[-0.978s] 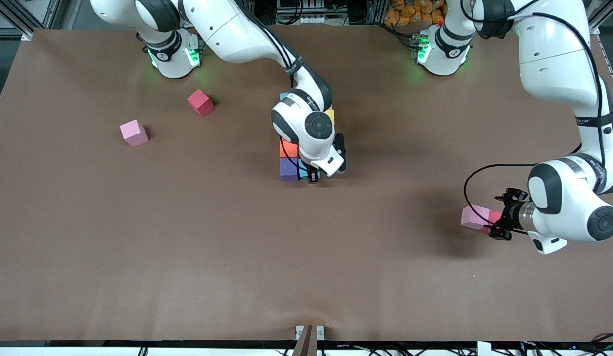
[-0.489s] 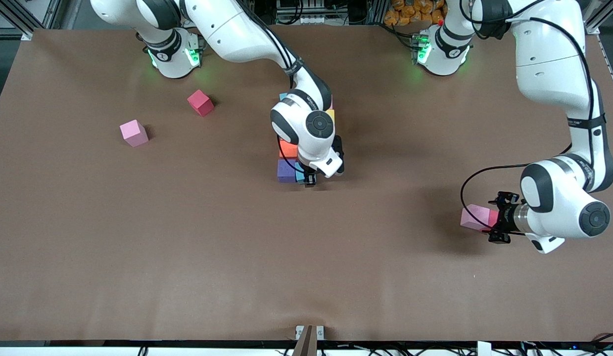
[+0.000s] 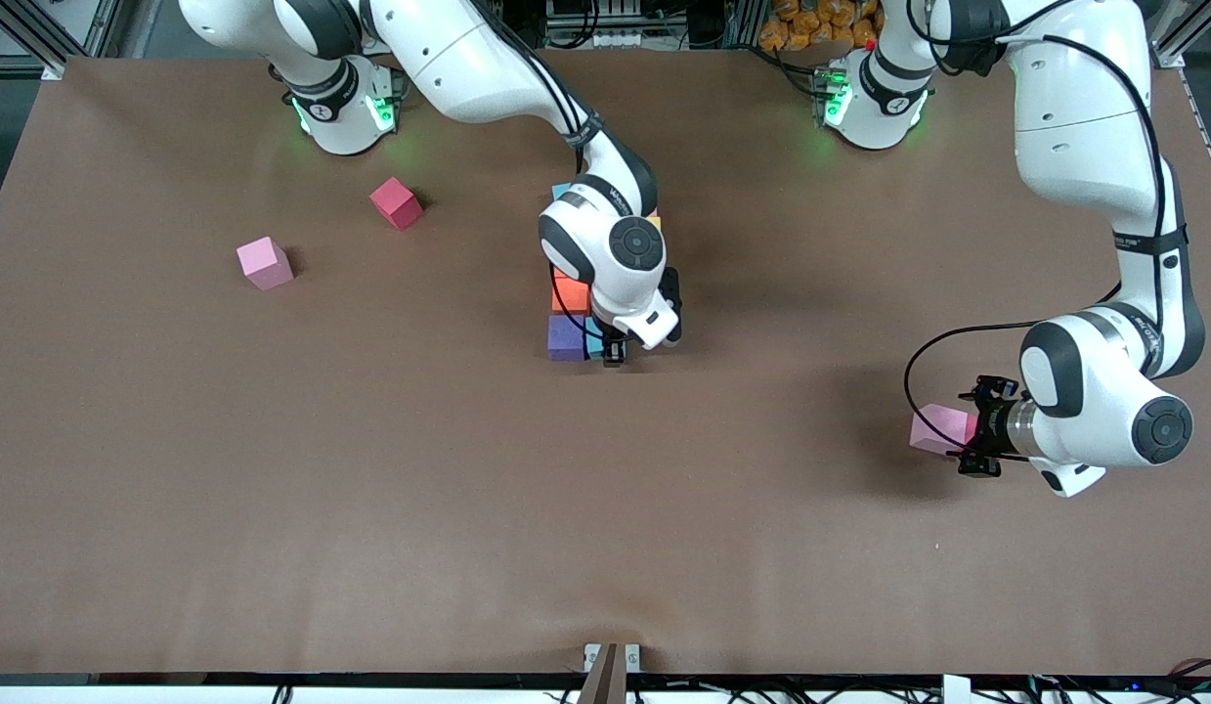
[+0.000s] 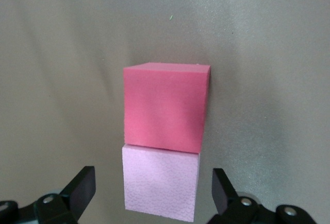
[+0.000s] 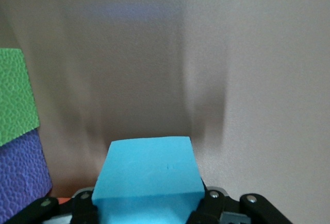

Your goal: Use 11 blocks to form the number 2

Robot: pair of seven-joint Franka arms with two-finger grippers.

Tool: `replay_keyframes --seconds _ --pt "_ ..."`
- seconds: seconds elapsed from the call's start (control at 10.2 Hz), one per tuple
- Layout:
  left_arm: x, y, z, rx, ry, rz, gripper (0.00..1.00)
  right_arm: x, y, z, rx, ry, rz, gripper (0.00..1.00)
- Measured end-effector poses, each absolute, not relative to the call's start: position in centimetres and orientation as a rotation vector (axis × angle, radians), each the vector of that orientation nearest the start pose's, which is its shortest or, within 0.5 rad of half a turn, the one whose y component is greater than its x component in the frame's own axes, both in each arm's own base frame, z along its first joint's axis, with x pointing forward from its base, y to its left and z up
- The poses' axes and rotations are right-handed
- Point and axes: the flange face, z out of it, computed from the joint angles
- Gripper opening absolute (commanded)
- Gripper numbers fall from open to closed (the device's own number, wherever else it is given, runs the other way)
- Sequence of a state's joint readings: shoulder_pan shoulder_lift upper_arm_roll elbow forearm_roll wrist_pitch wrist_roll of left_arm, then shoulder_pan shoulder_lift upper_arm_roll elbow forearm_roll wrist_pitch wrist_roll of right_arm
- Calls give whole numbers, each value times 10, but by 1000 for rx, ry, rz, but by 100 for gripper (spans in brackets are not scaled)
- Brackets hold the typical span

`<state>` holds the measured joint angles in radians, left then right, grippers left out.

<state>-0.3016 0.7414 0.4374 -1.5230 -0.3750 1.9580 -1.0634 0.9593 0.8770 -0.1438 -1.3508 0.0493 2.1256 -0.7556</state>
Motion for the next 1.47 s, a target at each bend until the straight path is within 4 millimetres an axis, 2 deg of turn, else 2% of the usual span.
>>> replay_keyframes --seconds 0.29,0.68,1.17,1.47 --pt "685 23 238 -2431 -1870 285 100 479 547 191 2137 2187 -142 0" --pt "677 6 222 -2423 -1866 267 100 479 548 191 2128 2188 -143 0" --pt "674 9 218 -2408 -1881 264 100 478 547 190 2142 2170 -151 0" --pt "668 11 205 -2405 -1891 241 100 478 546 190 2146 2159 -162 0"
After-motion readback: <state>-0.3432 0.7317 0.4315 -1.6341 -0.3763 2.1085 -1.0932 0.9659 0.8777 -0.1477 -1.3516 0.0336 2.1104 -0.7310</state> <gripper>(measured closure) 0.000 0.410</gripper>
